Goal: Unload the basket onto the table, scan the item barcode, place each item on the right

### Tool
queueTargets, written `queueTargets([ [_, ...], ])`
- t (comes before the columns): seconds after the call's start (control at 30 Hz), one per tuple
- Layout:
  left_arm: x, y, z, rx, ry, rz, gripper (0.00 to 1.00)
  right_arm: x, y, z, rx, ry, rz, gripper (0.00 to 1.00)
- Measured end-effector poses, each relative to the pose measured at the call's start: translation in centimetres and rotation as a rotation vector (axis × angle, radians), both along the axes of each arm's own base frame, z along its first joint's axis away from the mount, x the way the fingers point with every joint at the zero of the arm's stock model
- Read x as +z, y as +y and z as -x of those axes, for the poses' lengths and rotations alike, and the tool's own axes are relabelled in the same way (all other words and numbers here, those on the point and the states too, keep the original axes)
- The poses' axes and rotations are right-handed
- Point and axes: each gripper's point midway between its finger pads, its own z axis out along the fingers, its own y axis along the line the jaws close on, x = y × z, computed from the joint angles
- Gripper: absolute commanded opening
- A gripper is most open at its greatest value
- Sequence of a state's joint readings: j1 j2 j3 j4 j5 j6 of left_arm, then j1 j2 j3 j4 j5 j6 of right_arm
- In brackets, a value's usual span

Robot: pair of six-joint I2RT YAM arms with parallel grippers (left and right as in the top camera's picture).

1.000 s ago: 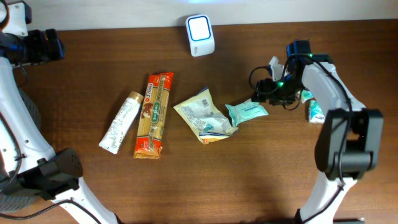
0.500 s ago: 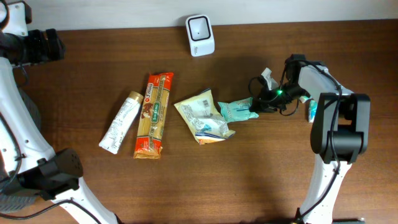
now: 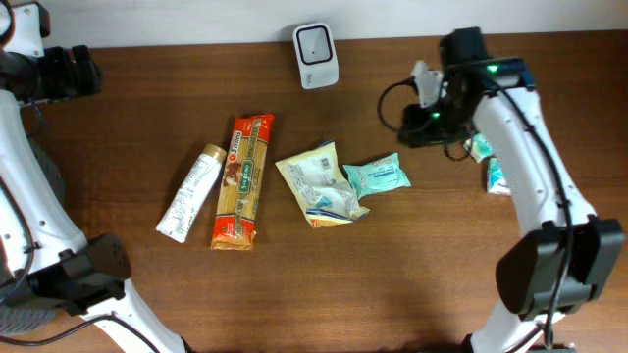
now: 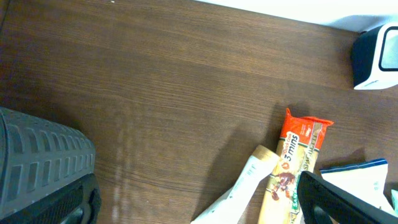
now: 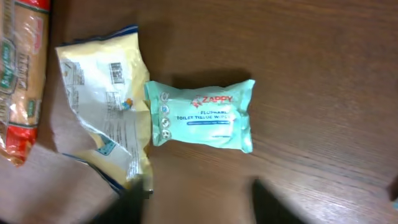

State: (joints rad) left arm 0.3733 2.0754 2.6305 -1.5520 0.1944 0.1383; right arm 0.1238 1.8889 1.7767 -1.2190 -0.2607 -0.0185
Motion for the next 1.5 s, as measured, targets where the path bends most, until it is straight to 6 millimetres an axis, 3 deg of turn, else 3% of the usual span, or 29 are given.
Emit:
queueTargets([
  [0.03, 0.0, 0.0, 0.0, 0.000, 0.000, 0.000, 0.99, -0.4, 0.0, -0.1, -0.014, 0.014, 0.000, 0.67],
  [0.07, 0.0, 0.0, 0.0, 0.000, 0.000, 0.000, 0.99, -2.7, -0.9, -0.6, -0.044, 0.068, 0.008, 0.67],
  [0.13, 0.0, 0.0, 0.0, 0.000, 0.000, 0.000, 0.99, -4.5, -1.4, -0.9, -0.033, 0.111, -0.019, 0.67],
  [0.3, 0.0, 0.0, 0.0, 0.000, 0.000, 0.000, 0.99, -12.7, -1.3, -1.7, 0.038, 0.241, -0.074, 0.66],
  [0.4, 0.0, 0.0, 0.0, 0.000, 0.000, 0.000, 0.99, -15.0, -0.6, -1.9, 0.056, 0.265, -0.116, 0.66],
  [0.57, 0.0, 0.0, 0.0, 0.000, 0.000, 0.000, 0.99, -15.1, 0.0, -1.8, 0.074, 0.268, -0.152, 0.61],
  [0.6, 0.0, 0.0, 0.0, 0.000, 0.000, 0.000, 0.99, -15.2, 0.2, -1.8, 0.078, 0.269, -0.157, 0.55],
  [0.63, 0.0, 0.0, 0.0, 0.000, 0.000, 0.000, 0.99, -15.2, 0.6, -1.7, 0.090, 0.270, -0.157, 0.43],
  [0.67, 0.0, 0.0, 0.0, 0.000, 0.000, 0.000, 0.99, -15.3, 1.0, -1.6, 0.096, 0.270, -0.157, 0.29],
  [0.7, 0.0, 0.0, 0.0, 0.000, 0.000, 0.000, 0.99, -15.6, 1.5, -1.5, 0.103, 0.268, -0.152, 0.09],
  [0.73, 0.0, 0.0, 0.0, 0.000, 0.000, 0.000, 0.99, -15.7, 1.9, -1.3, 0.104, 0.274, -0.161, 0.04],
  [0.8, 0.0, 0.0, 0.0, 0.000, 0.000, 0.000, 0.99, -15.5, 1.9, -1.3, 0.096, 0.274, -0.167, 0.04],
  [0.97, 0.0, 0.0, 0.0, 0.000, 0.000, 0.000, 0.99, -15.0, 1.4, -0.9, 0.077, 0.304, -0.162, 0.04],
  [1.1, 0.0, 0.0, 0.0, 0.000, 0.000, 0.000, 0.99, -13.3, -1.1, -0.7, 0.033, 0.318, -0.074, 0.04],
  [1.17, 0.0, 0.0, 0.0, 0.000, 0.000, 0.000, 0.99, -9.4, -2.8, -1.6, -0.019, 0.216, 0.030, 0.04],
  [1.23, 0.0, 0.0, 0.0, 0.000, 0.000, 0.000, 0.99, -2.3, -3.5, -2.1, -0.068, 0.034, 0.142, 0.36],
  [1.3, 0.0, 0.0, 0.0, 0.000, 0.000, 0.000, 0.99, -0.3, -2.5, -2.1, -0.077, -0.019, 0.156, 0.49],
  [1.37, 0.0, 0.0, 0.0, 0.000, 0.000, 0.000, 0.99, -1.4, -1.6, -1.6, -0.072, 0.015, 0.167, 0.60],
  [1.5, 0.0, 0.0, 0.0, 0.000, 0.000, 0.000, 0.99, -7.8, -1.3, 0.3, -0.073, 0.200, 0.191, 0.64],
])
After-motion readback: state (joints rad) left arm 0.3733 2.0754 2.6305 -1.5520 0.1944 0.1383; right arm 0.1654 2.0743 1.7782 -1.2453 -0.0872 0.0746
